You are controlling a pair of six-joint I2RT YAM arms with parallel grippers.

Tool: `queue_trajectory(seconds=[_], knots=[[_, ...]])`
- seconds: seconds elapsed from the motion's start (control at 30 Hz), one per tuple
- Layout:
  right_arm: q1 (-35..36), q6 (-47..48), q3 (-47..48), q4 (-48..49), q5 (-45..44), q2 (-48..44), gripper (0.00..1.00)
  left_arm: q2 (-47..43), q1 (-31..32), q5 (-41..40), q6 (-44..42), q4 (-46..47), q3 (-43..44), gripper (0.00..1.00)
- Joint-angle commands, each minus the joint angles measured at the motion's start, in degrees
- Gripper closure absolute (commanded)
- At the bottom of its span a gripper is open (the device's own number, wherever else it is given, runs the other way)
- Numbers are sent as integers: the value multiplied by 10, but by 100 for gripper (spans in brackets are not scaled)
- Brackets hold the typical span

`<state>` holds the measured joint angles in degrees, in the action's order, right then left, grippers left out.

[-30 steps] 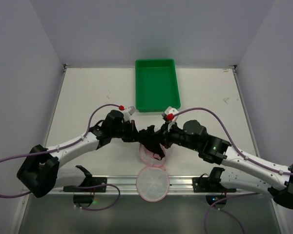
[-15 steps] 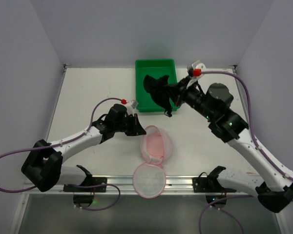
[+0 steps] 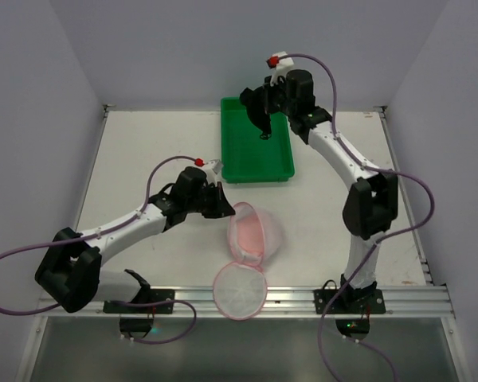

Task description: Unzip the laundry bag and remove the bra

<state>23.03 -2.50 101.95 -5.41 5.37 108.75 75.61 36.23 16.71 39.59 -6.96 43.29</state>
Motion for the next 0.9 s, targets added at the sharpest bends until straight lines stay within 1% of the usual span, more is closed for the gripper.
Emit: queue_trajectory(seconds=[0.0, 0.03, 0.07, 0.1, 0.13, 0.17, 0.27, 0.33, 0.37, 0.4, 0.43, 0.47, 0.5, 0.53, 0.57, 0.63, 0.67, 0.7, 0.73, 0.8, 0.83, 0.87], knots=[[-14, 49, 95, 13, -29, 78, 100, 5, -14, -5, -18, 7, 7, 100], [-16, 57, 120, 2, -40, 127, 100, 8, -19, -1, -19, 13, 1, 100], [-18, 64, 171, -9, -49, 150, 100, 10, -23, 0, -20, 17, -1, 100], [-18, 71, 193, -26, -53, 173, 100, 11, -27, 7, -19, 19, -9, 100], [-18, 82, 214, -29, -78, 194, 100, 11, -30, 11, -18, 23, -13, 100], [-19, 86, 248, -34, -85, 230, 100, 12, -34, 13, -16, 32, -16, 100], [-19, 94, 303, -34, -86, 292, 100, 15, -36, 9, -15, 41, -25, 100], [-18, 91, 334, -33, -77, 316, 100, 22, -40, 14, -17, 46, -28, 100], [-19, 87, 337, -29, -57, 325, 100, 25, -40, 17, -18, 47, -28, 100], [-18, 82, 334, -22, -44, 328, 97, 28, -41, 22, -20, 48, -26, 100], [-18, 74, 325, -12, -31, 325, 92, 34, -41, 24, -20, 48, -25, 100], [-18, 69, 300, 10, -8, 318, 71, 36, -41, 24, -20, 49, -25, 100], [-18, 64, 286, 17, 2, 299, 61, 37, -41, 25, -20, 49, -25, 100], [-17, 55, 258, 23, 11, 287, 53, 38, -42, 25, -20, 51, -24, 100], [-17, 50, 241, 31, 18, 272, 42, 40, -42, 26, -20, 52, -25, 100], [-16, 33, 206, 35, 26, 216, 35, 40, -43, 26, -18, 53, -23, 100], [-17, 29, 160, 39, 28, 193, 32, 40, -42, 25, -17, 53, -23, 100], [-13, 29, 136, 41, 32, 168, 28, 40, -43, 25, -17, 52, -21, 100], [-11, 29, 81, 40, 33, 113, 27, 40, -43, 25, -17, 51, -20, 100], [2, 32, 22, 33, 38, 51, 27, 40, -43, 25, -18, 50, -16, 100], [10, 39, -37, 29, 46, -12, 27, 40, -43, 23, -19, 49, -15, 100], [18, 40, -68, 19, 44, -43, 28, 40, -44, 22, -20, 48, -14, 100]])
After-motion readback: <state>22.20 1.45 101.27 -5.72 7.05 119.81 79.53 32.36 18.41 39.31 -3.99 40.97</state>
